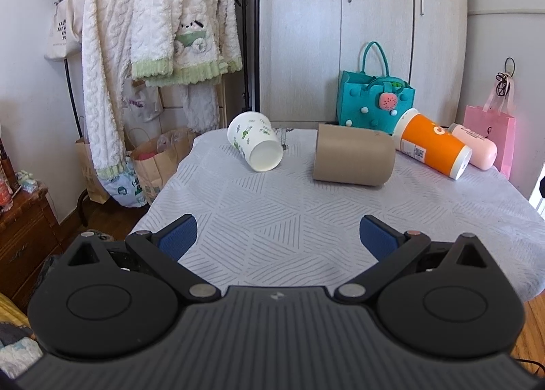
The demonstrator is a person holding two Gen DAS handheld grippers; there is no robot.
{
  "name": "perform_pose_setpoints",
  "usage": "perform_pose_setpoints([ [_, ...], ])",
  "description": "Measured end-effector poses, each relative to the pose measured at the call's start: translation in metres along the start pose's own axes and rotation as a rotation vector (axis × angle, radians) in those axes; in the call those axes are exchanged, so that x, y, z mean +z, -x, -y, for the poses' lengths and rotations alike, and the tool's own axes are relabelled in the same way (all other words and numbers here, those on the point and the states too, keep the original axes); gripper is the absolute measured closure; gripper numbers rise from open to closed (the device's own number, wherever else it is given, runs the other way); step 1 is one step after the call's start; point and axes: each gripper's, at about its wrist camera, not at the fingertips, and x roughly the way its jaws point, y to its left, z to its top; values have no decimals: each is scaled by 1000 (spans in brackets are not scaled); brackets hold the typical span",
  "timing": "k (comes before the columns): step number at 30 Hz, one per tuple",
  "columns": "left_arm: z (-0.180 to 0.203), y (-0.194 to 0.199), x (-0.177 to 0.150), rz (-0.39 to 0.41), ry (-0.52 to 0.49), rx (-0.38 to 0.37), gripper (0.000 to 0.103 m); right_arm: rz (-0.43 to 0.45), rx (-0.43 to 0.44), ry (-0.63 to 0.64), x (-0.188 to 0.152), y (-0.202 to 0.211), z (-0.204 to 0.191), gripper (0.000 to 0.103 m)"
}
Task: Flip cup upright
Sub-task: 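Move the right tool toward the pink cup lying on its side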
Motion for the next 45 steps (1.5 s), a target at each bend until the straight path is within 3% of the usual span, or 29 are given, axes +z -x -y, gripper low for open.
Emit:
perform_pose_setpoints([
  [6,-3,10,12,-8,37,-1,0,-13,144,0,11,13,22,0],
  [12,25,11,44,-9,-12,-113,0,-6,297,39,37,17,52,0],
  [17,73,2,83,15,-90,-230,0,35,308,102,61,12,74,0],
  [22,128,-25,115,14,-172,-282,0,16,292,156,77,-13,94,0],
  [27,182,-69,142,-54,-197,-392,0,-51,288,174,85,-54,115,0],
  [33,246,-146,166,-201,-196,-518,1,-116,323,201,93,-115,136,0],
  [39,291,-231,172,-342,-134,-538,5,-212,376,200,88,-185,155,1],
  [45,321,-275,168,-434,-190,-512,20,-286,417,162,83,-245,170,9],
])
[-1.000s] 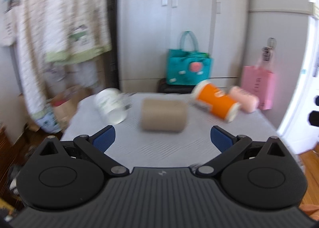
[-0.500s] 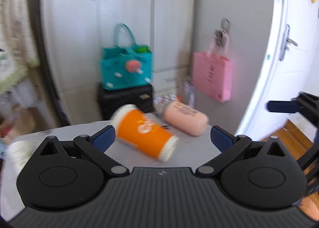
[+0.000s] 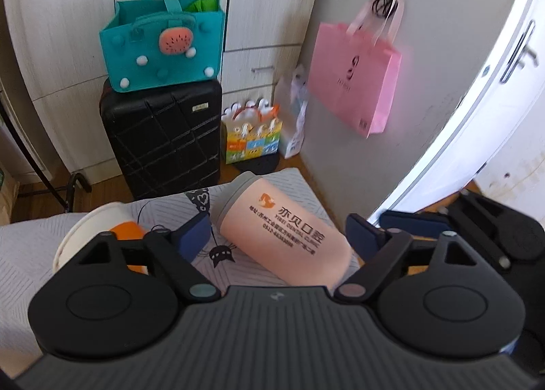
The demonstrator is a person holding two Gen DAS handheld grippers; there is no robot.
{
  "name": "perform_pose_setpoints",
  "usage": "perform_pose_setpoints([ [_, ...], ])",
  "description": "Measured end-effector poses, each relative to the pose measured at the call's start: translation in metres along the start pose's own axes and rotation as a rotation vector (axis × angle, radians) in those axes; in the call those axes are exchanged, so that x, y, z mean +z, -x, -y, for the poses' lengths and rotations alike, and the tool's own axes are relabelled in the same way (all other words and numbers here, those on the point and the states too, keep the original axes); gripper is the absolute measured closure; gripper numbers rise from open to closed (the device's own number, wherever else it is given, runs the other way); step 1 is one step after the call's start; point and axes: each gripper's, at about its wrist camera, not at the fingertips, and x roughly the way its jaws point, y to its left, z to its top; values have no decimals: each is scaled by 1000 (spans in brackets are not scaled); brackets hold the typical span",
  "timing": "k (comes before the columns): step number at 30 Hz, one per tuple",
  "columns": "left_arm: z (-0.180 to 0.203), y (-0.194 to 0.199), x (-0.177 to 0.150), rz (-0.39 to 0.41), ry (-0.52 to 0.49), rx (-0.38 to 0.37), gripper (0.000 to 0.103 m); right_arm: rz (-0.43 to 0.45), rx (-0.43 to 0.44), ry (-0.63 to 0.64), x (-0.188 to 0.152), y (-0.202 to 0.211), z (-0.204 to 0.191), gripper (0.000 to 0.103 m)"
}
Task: Flip cup upright
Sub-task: 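Move the right tool toward the pink cup lying on its side, then close the right gripper around the pink cup's body and lift it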
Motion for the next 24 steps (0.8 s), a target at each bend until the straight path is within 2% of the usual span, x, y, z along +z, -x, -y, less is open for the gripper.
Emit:
perform_pose_setpoints([
  [5,3,-17,6,-29,-9,17,29,-42,49,3,5,-30,13,11],
  [8,4,-23,7,-49,2,14,34,-73,48,-5,5,-45,16,14],
  [11,3,-22,7,-48,10,-2,34,-104,47,-21,3,-56,18,17],
  [12,3,-23,6,-47,6,5,34,-114,39,-21,2,-58,17,20],
  [13,4,-22,5,-43,0,10,34,-122,29,-19,1,-61,18,30],
  [14,4,-21,5,-42,-1,11,34,-128,21,-20,0,-62,17,35],
  [15,4,-21,5,-41,4,11,34,-125,22,-31,-1,-61,18,36],
  [20,3,-13,2,-32,6,7,34,-95,5,-68,-4,-50,15,36],
  [24,9,6,-5,10,-7,0,34,-84,-29,-75,-5,-31,5,36],
])
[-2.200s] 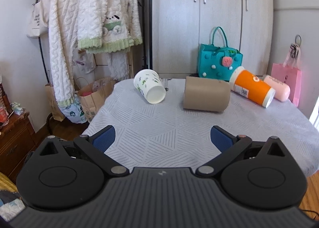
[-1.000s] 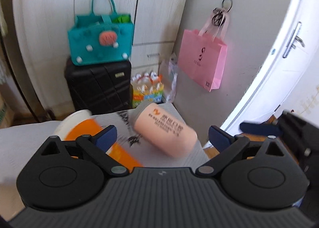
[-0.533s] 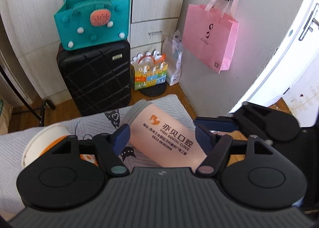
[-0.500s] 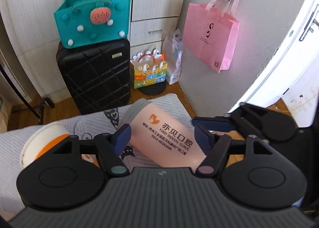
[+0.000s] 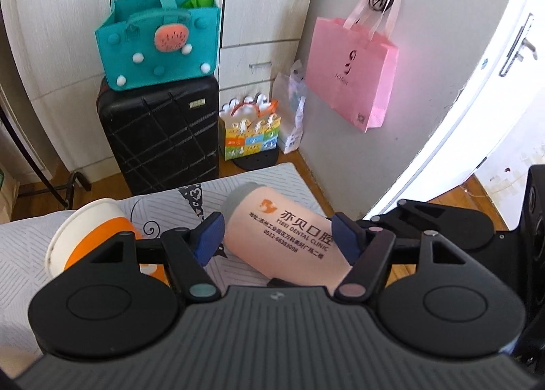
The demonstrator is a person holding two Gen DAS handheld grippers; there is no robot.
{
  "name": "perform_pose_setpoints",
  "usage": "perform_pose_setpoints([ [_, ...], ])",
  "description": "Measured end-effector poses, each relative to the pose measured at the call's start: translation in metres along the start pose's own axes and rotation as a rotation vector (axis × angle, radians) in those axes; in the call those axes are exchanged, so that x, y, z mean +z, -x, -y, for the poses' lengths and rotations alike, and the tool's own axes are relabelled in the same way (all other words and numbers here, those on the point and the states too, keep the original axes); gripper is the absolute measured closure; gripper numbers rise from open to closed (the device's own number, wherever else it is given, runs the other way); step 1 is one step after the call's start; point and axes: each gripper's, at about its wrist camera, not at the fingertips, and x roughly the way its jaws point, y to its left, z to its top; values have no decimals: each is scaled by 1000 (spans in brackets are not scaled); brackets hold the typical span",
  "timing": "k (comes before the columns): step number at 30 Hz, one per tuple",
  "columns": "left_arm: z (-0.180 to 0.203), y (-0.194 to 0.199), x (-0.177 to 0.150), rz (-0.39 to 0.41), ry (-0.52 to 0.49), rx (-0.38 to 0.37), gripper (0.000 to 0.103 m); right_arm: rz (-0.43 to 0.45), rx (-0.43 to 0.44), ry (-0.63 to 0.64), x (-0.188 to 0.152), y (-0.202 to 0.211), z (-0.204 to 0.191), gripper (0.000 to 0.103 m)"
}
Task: Flip cup upright
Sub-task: 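Close the right gripper around the pink cup's body and lift it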
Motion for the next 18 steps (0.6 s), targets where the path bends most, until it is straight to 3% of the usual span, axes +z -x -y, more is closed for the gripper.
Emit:
perform_pose_setpoints([
  [7,15,37,-25,39,-21,-36,34,6,-99,17,-11,29,-24,36],
  [18,21,115,-91,66,-41,-141,34,29,-150,17,-44,86,-79,36],
])
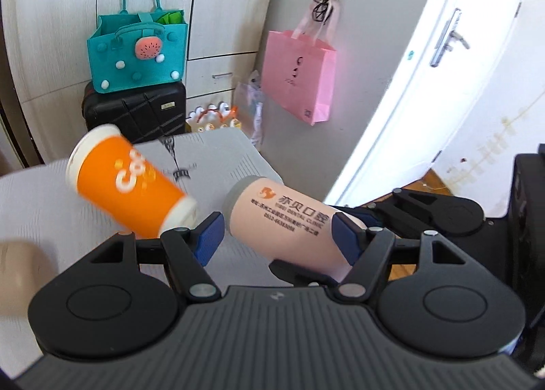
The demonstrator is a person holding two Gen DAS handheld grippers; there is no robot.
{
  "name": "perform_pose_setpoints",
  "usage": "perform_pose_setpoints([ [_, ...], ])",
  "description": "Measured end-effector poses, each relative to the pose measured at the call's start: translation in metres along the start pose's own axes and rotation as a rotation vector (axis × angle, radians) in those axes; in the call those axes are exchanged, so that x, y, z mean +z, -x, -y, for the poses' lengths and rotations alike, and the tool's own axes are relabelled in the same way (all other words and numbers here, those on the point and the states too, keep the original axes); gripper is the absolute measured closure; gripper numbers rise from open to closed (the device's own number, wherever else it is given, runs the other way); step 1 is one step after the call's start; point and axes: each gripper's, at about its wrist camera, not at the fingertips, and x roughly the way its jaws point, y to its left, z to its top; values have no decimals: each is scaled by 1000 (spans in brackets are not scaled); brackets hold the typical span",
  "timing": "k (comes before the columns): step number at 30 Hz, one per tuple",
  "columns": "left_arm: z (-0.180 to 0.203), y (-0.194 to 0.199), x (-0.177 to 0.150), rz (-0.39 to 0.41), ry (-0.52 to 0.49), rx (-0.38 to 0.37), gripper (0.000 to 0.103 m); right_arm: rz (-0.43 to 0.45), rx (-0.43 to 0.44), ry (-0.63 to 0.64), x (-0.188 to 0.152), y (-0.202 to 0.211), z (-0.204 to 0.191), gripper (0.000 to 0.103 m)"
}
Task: Flip cup upright
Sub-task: 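Close the right gripper around the pink cup's body and lift it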
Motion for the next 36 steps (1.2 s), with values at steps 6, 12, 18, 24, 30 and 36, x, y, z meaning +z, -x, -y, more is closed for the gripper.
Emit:
perform_pose_setpoints([
  [6,-9,53,-34,46,33,-28,34,2,48,26,-5,29,-39,36],
  [12,-40,98,-64,69,83,-14,34,29,99,58,-9,40,-88,36],
  [18,-79,127,-95,61,127,29,34,29,155,96,-15,23,-139,36],
  [24,-120,133,-113,53,265,-27,34,7,172,143,-11,1,-179,36],
  [30,-143,124,-124,36,323,-41,31,-1,155,143,-7,-2,-192,36],
  [36,-146,115,-134,-9,353,-136,34,-31,120,145,-14,5,-198,36],
])
